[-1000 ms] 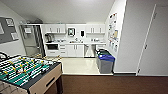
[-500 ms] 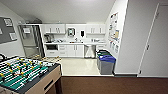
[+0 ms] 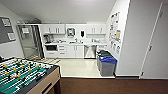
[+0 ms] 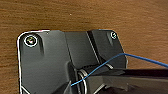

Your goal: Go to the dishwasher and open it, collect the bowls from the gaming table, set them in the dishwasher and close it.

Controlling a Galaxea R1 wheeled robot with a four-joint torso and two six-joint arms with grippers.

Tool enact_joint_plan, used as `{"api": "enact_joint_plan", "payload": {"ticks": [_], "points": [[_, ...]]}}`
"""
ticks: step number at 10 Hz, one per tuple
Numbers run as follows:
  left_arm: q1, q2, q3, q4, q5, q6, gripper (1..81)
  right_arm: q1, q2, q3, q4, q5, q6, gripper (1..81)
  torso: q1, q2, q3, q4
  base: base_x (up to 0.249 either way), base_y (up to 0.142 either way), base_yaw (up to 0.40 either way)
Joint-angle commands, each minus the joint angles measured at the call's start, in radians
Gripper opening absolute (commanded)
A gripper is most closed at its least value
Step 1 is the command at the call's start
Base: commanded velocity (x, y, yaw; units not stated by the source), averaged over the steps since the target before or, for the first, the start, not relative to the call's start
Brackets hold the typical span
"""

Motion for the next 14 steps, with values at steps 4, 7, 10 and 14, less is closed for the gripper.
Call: {"api": "enact_joint_plan", "payload": {"ticks": [4, 7, 10, 14], "points": [[-0.051, -0.008, 0.021, -0.001, 0.043, 0.001, 81.1, 0.063, -0.014, -0.006, -0.015, -0.045, -0.003, 81.1, 0.0, 0.0, 0.0, 0.0, 0.158, 0.0, 0.0], [-0.051, -0.005, 0.023, -0.001, 0.041, 0.001, 81.1, 0.063, -0.013, -0.009, -0.013, -0.045, -0.003, 81.1, 0.0, 0.0, 0.0, 0.0, 0.17, 0.0, 0.0], [-0.05, -0.007, 0.026, 0.001, 0.041, 0.001, 81.1, 0.063, -0.011, -0.009, -0.012, -0.045, -0.003, 81.1, -0.001, 0.0, 0.0, 0.0, 0.187, 0.0, 0.0], [-0.051, -0.015, 0.026, 0.003, 0.041, 0.002, 81.1, 0.065, -0.011, -0.006, -0.002, -0.043, -0.003, 81.1, 0.0, 0.0, 0.0, 0.0, 0.194, 0.0, 0.0]]}}
